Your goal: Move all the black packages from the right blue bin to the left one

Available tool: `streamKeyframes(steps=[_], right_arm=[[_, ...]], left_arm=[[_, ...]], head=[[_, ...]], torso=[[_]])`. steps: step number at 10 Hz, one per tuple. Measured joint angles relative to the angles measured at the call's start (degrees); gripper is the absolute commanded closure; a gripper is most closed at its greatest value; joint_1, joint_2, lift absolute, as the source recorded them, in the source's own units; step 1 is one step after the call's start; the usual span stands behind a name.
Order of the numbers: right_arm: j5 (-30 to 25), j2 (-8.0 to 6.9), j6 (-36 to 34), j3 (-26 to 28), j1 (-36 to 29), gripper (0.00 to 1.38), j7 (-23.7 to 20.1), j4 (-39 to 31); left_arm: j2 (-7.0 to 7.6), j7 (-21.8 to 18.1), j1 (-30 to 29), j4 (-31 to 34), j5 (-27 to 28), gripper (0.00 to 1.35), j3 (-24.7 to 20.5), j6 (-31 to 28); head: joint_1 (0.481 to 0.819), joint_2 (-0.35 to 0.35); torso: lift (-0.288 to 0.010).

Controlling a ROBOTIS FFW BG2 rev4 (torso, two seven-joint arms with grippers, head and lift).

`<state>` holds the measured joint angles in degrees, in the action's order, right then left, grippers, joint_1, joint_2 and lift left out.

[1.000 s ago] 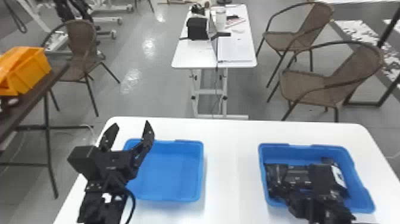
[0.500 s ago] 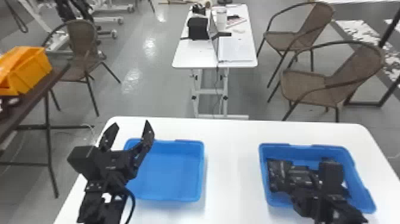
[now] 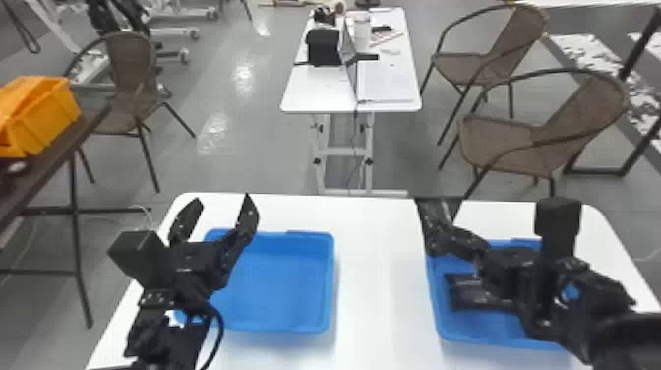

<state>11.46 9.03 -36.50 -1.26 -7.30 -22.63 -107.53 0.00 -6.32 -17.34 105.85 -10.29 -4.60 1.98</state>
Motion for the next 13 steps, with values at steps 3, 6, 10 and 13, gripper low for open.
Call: streamKeyframes(steps=[3, 6, 10, 13], right_arm=[[-0.2, 0.34, -0.3, -7.9, 11.7, 1.22, -9.7, 3.4], [3.5, 0.62, 2.1, -14.8, 17.3, 1.22, -11.0, 7.3], [7.2, 0.55, 5.3, -20.1, 21.9, 1.22, -10.9, 11.8], [10.3, 0.25, 6.5, -22.0, 23.3, 1.22, -10.9, 14.6]], left_arm=[[0.01, -7.9, 4.1, 2.0, -8.0, 0.27, -1.2, -10.1], [1.34, -13.5, 8.9, 2.2, -20.0, 0.27, -1.8, -16.7], [2.01, -16.2, 12.5, 1.7, -26.0, 0.27, -2.7, -28.9], [2.01, -17.0, 13.8, 0.0, -28.4, 0.27, -1.9, -29.7]], head=[[0.695, 0.163], [0.687, 0.199], [0.674, 0.208], [0.676, 0.212]], torso=[[0.000], [0.000], [0.000], [0.000]])
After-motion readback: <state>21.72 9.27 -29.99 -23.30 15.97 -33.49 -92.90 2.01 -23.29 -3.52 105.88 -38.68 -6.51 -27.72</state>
